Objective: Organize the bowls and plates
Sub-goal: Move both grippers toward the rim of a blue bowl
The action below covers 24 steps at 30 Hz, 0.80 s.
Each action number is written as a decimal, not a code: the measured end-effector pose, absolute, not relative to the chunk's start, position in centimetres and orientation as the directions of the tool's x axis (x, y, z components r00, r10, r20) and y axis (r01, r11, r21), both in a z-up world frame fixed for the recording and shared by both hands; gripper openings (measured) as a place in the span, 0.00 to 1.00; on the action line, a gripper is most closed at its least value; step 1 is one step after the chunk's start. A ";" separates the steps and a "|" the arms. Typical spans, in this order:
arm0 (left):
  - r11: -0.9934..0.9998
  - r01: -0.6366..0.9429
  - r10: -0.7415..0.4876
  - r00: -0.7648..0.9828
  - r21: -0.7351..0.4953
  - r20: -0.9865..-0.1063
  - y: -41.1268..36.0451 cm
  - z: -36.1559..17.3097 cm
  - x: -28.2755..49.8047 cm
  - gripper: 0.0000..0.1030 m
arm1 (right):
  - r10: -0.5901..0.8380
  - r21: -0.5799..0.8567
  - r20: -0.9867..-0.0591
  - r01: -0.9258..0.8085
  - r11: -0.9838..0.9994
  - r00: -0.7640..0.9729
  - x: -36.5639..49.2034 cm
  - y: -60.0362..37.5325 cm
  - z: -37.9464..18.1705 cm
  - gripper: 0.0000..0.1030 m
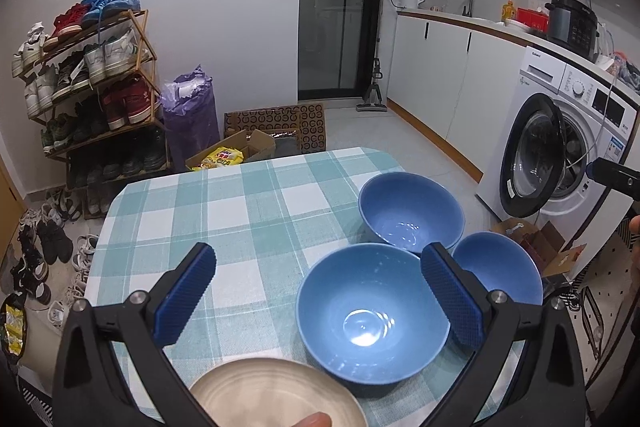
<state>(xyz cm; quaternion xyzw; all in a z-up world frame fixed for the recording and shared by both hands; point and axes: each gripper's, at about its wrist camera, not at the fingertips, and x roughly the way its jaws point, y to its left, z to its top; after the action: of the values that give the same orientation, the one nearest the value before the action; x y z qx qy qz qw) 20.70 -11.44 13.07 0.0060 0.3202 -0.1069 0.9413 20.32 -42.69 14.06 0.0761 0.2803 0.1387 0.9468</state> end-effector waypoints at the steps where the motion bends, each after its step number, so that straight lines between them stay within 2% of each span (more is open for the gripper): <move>1: 0.977 0.206 -0.198 0.771 -0.057 -0.606 -11.6 13.1 20.9 1.00 | 0.303 0.225 -0.514 -0.215 0.950 0.802 20.7 -43.0 14.0 0.99; 24: 0.974 0.225 -0.193 0.710 -0.041 -0.677 -15.6 10.1 28.9 1.00 | 0.275 0.261 -0.596 -0.142 0.955 0.755 28.1 -45.4 10.2 0.99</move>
<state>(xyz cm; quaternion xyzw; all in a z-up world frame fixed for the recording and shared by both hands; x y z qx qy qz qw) 28.87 -15.57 10.09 0.0223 0.3635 -0.1129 0.9245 28.10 -45.36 10.16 0.1002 0.3319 0.1121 0.9313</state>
